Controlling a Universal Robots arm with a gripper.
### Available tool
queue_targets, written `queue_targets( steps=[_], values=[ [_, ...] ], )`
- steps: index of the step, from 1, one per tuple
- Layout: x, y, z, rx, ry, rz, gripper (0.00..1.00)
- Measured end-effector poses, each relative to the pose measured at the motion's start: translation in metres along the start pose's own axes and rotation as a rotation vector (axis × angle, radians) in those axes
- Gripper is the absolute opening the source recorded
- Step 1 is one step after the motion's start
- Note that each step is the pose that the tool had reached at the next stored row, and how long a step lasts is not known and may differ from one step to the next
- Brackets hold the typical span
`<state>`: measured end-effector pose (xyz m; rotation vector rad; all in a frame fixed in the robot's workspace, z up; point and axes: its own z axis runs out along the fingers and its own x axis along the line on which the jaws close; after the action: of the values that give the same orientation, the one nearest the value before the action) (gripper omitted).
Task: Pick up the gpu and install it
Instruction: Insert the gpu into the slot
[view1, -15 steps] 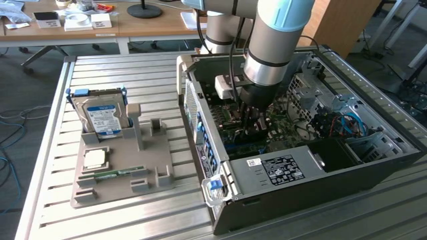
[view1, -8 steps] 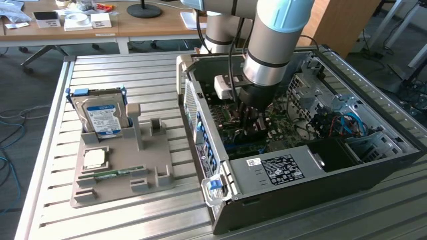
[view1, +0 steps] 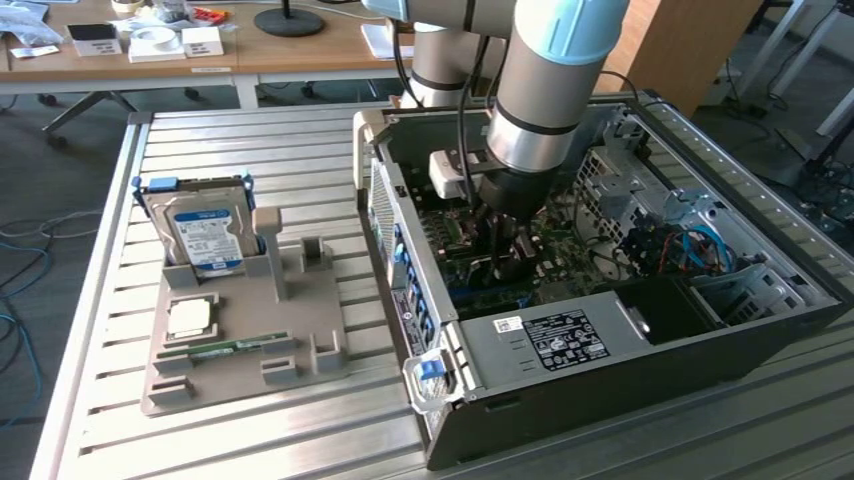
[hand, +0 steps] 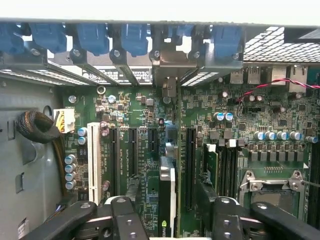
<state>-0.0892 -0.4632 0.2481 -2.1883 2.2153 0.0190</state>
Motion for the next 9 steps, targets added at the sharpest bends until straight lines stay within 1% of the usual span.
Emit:
queue_targets(
  steps=[5, 9],
  values=[
    [0.0, 0.0, -0.0017, -0.0001, 0.0004, 0.0, 0.57],
    [0.0, -0.0002, -0.0114, 0.0, 0.0002, 0.0, 0.57]
  ],
)
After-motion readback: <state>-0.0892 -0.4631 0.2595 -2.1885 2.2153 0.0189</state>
